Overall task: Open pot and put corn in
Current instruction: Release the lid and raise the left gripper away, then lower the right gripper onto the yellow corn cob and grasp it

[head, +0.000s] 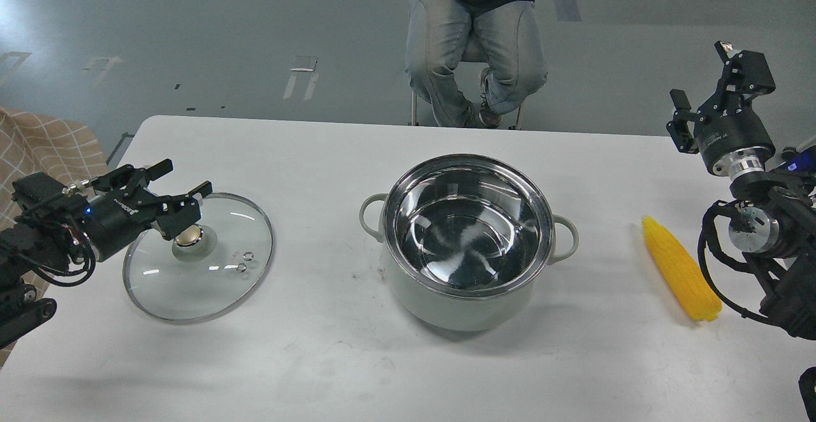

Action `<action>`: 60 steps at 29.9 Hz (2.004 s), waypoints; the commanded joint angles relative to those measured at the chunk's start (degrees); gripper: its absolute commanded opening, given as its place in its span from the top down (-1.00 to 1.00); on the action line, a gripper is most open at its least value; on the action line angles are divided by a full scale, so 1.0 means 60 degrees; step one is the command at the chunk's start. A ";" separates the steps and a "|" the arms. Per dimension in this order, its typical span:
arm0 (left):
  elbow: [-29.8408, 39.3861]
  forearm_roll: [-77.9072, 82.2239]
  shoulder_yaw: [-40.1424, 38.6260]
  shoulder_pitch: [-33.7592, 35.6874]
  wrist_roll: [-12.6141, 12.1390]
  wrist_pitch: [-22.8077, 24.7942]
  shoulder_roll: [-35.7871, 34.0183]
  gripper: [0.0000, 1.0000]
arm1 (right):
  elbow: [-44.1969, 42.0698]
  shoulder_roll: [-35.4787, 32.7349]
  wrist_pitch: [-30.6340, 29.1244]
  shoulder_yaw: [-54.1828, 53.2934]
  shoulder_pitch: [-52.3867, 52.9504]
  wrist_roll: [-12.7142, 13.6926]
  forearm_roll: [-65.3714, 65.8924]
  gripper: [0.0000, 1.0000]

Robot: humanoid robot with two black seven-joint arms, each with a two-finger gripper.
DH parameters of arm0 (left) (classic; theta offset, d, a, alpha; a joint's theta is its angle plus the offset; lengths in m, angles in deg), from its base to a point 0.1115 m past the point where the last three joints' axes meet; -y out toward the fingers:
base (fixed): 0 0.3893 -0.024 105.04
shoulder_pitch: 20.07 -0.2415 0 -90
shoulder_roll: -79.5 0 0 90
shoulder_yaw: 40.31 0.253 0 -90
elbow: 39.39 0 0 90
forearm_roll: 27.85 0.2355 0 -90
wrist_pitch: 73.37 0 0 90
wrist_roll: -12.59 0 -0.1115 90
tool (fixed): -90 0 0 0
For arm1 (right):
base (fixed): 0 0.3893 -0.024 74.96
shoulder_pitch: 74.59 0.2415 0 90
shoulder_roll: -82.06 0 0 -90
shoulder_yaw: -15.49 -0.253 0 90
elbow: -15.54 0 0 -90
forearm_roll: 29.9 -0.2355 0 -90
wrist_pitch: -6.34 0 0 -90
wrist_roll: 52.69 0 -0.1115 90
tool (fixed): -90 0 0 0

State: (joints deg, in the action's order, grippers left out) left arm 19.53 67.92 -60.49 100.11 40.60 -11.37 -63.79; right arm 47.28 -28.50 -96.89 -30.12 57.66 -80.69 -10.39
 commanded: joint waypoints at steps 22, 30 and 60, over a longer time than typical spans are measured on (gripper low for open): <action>-0.2349 -1.0850 -0.0180 0.5122 -0.0002 0.6821 0.2804 -0.88 | 0.3676 -0.5508 -0.0067 0.3881 0.1777 0.0000 0.4410 -1.00; -0.2275 -1.0821 -0.0166 0.5092 -0.0002 0.6747 0.3565 -0.89 | 0.5462 -0.7266 -0.0008 0.5665 0.1660 0.0000 0.9938 -1.00; -0.1953 -1.0733 -0.0166 0.5078 -0.0002 0.6703 0.3888 -0.89 | 0.2944 -0.4103 0.0373 0.7558 0.0781 0.0000 1.2686 -0.95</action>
State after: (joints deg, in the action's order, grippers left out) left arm 7.79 3.57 -61.46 130.57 40.59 28.87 -40.47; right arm 66.16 -54.15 -94.58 15.17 62.80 -80.69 65.14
